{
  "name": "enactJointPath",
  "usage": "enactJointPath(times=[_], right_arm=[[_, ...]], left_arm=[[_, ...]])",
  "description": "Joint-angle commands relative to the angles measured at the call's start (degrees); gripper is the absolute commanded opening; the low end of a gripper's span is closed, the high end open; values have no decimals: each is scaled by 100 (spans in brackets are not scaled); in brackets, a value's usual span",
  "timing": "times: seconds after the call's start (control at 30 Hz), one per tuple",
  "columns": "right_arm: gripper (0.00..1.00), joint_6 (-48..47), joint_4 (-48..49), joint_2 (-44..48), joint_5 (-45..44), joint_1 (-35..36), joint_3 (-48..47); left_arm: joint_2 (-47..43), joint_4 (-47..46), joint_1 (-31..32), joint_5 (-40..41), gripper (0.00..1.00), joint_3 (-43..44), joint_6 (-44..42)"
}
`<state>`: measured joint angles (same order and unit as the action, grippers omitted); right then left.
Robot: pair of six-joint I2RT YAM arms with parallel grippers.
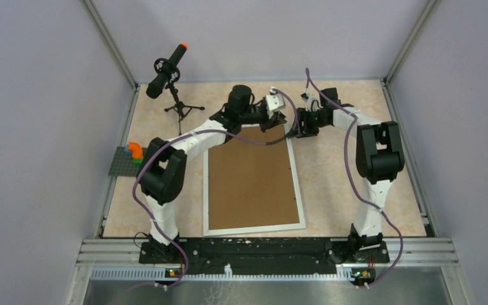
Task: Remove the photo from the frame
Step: Release the photo frame item from the photo frame, then adjust the screwdriver.
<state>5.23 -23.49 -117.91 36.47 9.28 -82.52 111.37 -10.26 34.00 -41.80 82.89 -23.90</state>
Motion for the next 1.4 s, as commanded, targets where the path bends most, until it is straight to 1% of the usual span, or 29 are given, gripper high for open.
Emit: enactJointPath(times=[0.0,0.23,0.43,0.5,0.6,0.77,0.8,0.93,1.1,1.2,1.27,1.37], right_arm=[[50,112,143,357,-606,389,-258],[48,224,-108,100,-1357,695,-444],[37,270,-472,-268,-2043,852,-743],[36,316,-592,-378,-2158,850,-788],[39,363,-584,-374,-2139,876,-726],[37,368,-739,-438,-2158,935,-696],[38,393,-803,-472,-2105,935,-719],[50,451,-860,-329,-1877,936,-662],[50,606,-845,-272,-1824,955,-563],[44,642,-804,-345,-1964,974,-512],[36,650,-841,-439,-2110,971,-532],[19,641,-893,-545,-2180,940,-592]], left_arm=[[-651,180,-285,241,0,-119,710],[-1005,144,-449,387,0,-458,1043],[-1040,182,-450,562,0,-534,1136],[-1039,201,-450,567,0,-539,1112],[-1023,197,-454,564,0,-558,1111],[-1003,213,-447,558,0,-576,1115],[-999,209,-448,578,0,-581,1110],[-977,209,-449,566,0,-563,1111],[-943,209,-447,519,0,-564,1177],[-941,217,-448,523,0,-564,1178],[-942,224,-454,540,0,-563,1158],[-954,275,-449,548,0,-558,1118]])
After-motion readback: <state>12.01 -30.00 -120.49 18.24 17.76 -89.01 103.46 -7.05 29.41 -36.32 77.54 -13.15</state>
